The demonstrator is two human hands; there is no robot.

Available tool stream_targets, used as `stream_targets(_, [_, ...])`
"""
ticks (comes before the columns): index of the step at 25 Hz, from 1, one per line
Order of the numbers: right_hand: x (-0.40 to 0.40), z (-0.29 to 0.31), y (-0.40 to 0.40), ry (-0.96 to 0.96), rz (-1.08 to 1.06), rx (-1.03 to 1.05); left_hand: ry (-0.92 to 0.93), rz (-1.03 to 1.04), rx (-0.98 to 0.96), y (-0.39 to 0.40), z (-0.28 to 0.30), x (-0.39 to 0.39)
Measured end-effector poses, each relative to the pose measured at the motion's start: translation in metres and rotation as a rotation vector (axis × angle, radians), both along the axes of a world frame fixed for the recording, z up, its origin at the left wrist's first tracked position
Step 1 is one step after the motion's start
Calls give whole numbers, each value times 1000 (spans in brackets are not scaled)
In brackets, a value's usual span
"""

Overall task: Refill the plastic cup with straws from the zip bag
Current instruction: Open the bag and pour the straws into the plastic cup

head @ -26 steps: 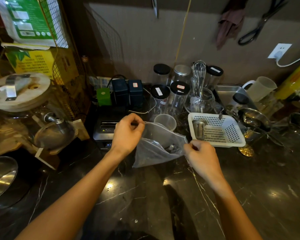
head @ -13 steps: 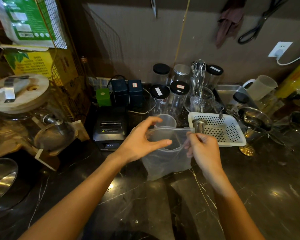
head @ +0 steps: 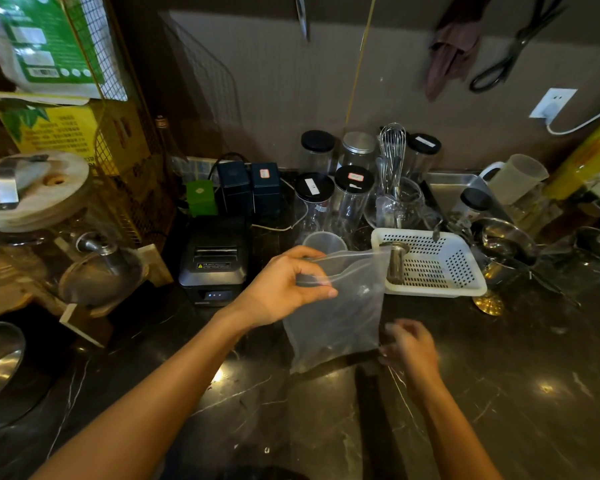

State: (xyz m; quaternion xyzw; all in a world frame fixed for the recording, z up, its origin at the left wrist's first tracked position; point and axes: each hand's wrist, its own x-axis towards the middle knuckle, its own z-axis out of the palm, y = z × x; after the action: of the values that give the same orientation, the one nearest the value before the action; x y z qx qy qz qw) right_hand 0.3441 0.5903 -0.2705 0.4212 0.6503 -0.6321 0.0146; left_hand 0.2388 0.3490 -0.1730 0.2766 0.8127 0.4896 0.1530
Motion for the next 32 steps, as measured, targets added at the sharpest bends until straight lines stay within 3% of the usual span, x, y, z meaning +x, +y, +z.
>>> stream_targets(4, [12,-39,-1,-12,-14,-388,58,-32,68,10,16,-4])
stream_targets(8, [14,-33,-2,74,-16,-549,28,-21,186,17,30,-17])
stream_targets(12, [8,-18,0,138,14,-518,-16,18,337,20,32,-32])
stream_targets(16, [2,-18,5,157,69,-527,-63,130,366,29,25,-34])
stream_targets(20, [4,-17,5,154,54,-292,-168,309,358,40,29,-33])
stream_targets(23, [5,-11,19,169,-12,-153,-212,326,269,38,33,-44])
stream_targets(29, [0,6,46,369,8,-103,-458,269,373,32,33,-57])
stream_targets(32, [-4,21,57,501,-62,-262,-491,258,409,28,28,-66])
